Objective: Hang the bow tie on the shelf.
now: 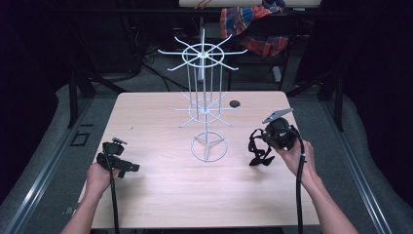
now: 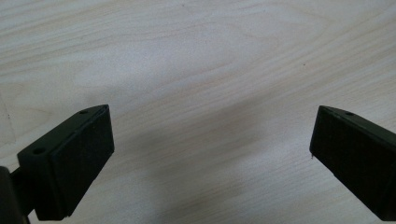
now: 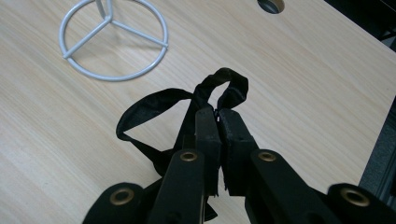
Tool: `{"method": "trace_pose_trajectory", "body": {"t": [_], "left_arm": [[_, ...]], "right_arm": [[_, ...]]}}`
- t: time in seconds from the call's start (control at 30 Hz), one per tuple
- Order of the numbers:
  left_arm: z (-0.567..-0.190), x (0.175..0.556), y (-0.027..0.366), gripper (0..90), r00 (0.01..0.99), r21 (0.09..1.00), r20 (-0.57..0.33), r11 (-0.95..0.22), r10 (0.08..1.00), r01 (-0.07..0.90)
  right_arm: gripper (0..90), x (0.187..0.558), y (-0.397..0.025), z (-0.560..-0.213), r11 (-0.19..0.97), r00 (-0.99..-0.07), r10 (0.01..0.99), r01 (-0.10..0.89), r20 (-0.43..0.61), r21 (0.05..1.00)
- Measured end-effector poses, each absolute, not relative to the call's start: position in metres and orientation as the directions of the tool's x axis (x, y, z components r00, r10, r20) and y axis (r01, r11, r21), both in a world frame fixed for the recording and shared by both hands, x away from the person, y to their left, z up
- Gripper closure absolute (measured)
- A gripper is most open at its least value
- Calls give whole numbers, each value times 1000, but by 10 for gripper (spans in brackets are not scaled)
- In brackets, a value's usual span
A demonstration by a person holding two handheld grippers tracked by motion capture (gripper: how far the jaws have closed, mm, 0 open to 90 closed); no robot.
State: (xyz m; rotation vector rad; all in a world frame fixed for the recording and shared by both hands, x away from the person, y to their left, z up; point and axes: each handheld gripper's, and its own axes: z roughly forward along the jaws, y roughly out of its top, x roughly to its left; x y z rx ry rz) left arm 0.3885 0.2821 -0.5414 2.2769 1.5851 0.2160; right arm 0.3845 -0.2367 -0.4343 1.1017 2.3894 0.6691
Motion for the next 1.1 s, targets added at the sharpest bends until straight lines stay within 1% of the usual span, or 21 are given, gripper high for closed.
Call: {"method": "trace_pose_trajectory", "body": {"t": [0.67, 1.1], "left_arm": [[-541, 388, 283, 0, 356, 374, -76, -304, 931, 876], [-541, 389, 283, 0, 358, 375, -78, -305, 930, 875]], "right_arm": [[872, 386, -227, -416, 549, -602, 784, 555, -154, 625], [872, 396, -220, -406, 540, -604, 783, 543, -147, 643]]}}
